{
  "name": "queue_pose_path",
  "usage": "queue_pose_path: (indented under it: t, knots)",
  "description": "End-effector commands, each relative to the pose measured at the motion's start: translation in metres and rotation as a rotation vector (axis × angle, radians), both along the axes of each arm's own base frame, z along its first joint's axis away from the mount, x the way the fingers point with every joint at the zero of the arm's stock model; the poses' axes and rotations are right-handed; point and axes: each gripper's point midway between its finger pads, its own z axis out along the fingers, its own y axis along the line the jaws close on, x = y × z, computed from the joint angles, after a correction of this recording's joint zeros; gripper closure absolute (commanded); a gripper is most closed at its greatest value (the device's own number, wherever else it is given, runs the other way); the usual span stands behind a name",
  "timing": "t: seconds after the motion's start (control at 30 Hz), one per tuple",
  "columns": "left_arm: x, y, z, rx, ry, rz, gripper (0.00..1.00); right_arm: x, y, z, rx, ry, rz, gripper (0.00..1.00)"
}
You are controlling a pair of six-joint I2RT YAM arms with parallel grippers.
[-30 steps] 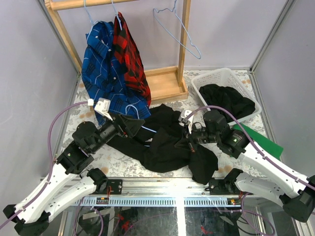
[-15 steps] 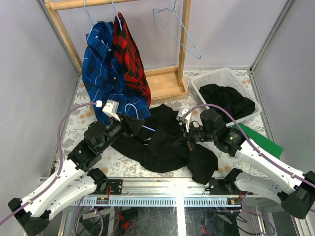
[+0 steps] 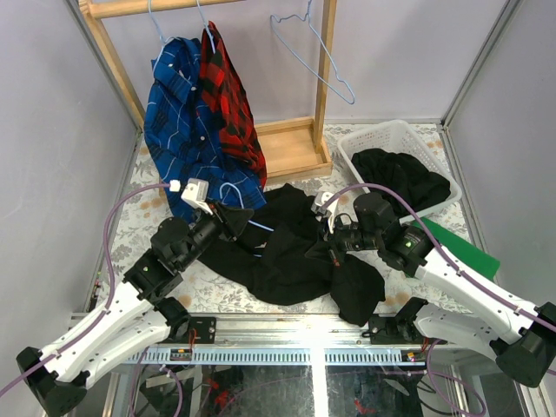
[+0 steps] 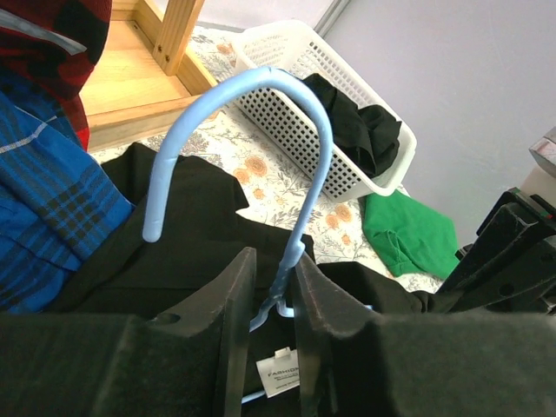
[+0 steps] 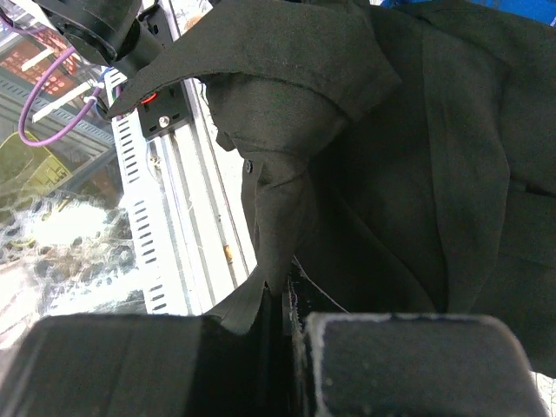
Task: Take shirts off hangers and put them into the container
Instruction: Pick up the hanger from the clothesline.
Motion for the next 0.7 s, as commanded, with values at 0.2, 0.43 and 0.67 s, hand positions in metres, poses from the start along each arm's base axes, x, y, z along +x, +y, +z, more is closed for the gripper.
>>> queue_pose_path:
  t: [0.2, 0.43, 0.67]
  knots:
    - [0.006, 0.013, 0.019, -0.101, -0.028, 0.087, 0.85, -0.001, 0.004, 0.016, 0.054, -0.043, 0.029, 0.95]
    - [0.005, 0.01, 0.019, -0.123, -0.009, 0.079, 0.63, -0.005, 0.004, 0.018, 0.07, -0.046, 0.049, 0.99]
    - [0.004, 0.008, 0.025, -0.21, -0.01, 0.078, 0.6, -0.006, 0.003, 0.014, 0.056, -0.035, 0.048, 0.99]
